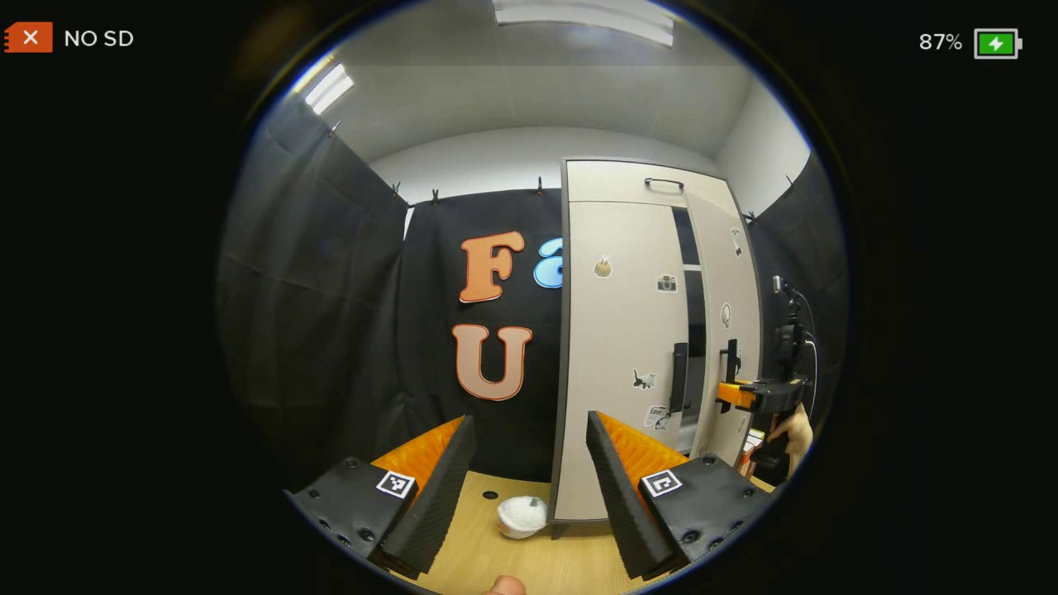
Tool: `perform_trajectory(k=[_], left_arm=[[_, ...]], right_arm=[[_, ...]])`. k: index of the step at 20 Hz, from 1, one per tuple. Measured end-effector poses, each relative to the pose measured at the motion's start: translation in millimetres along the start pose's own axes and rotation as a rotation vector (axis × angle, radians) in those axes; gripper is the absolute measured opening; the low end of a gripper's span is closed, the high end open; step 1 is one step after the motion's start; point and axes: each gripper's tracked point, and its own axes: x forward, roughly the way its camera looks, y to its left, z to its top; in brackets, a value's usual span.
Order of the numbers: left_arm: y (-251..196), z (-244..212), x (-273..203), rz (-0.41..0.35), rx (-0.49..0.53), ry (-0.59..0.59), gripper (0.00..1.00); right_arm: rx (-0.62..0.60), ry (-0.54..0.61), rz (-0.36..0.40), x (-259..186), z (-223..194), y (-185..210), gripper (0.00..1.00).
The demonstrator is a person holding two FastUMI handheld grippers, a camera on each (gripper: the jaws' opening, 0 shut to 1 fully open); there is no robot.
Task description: Open the right door of the double-door shoe cabinet with the right hand, and open the left door with the left hand.
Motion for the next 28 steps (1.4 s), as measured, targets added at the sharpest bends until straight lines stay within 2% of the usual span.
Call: perform_trajectory(k=[4,13,21,25,28], left_arm=[[-14.5,0.8,-9.4,-0.024,-0.002,-0.002,0.82],[-35.7,-8.3,-13.0,-0.074,-0.03,-0.003,0.81],[-38.3,-18.1,-8.9,-0.081,-0.023,0.01,0.81],[-40.6,-18.7,-9.2,-0.08,-0.019,0.013,0.81],[-49.9,-19.4,-9.9,-0.092,-0.022,0.018,0.81]], right_arm=[[0.006,0.004,0.007,-12.4,2.3,-4.7,0.04],[-0.038,-0.005,-0.056,-28.3,3.0,-19.1,0.02],[-0.044,-0.028,-0.087,-42.9,6.1,-33.9,0.02],[-0.052,-0.035,-0.125,-51.4,8.0,-46.7,0.01],[-0.074,-0.047,-0.183,-60.9,12.0,-65.1,0.01]])
